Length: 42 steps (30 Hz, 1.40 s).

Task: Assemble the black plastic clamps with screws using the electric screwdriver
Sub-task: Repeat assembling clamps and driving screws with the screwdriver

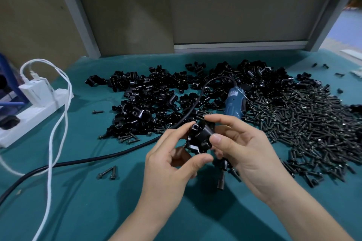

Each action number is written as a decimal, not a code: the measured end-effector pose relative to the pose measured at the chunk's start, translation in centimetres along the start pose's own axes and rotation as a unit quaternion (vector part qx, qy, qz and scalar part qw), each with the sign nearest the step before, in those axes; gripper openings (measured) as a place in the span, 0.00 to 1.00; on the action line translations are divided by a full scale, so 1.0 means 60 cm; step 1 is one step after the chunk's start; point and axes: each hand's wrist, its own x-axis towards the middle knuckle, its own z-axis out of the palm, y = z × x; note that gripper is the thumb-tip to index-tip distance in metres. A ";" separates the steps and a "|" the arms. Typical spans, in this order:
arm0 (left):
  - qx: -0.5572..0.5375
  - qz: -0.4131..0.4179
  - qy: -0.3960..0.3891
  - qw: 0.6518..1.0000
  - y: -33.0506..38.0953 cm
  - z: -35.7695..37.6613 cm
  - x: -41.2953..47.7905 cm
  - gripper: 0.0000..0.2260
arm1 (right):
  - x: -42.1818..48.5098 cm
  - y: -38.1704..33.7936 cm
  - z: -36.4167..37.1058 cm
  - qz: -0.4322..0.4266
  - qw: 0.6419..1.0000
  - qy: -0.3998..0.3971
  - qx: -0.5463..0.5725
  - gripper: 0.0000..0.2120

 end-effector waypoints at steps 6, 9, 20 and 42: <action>-0.053 -0.025 -0.001 0.998 -0.003 -0.004 0.002 0.26 | 0.000 -0.002 -0.003 -0.026 0.999 -0.007 -0.020 0.18; -0.049 -0.027 -0.005 0.998 -0.004 -0.006 0.004 0.27 | 0.000 -0.008 0.000 -0.045 0.998 -0.013 -0.040 0.16; -0.100 -0.025 -0.028 0.994 -0.006 -0.001 0.007 0.23 | -0.002 -0.012 0.001 -0.047 0.995 -0.023 -0.082 0.13; -0.251 -0.208 0.030 0.945 0.000 0.010 0.010 0.18 | 0.009 -0.013 -0.018 -0.067 0.983 0.056 -0.163 0.10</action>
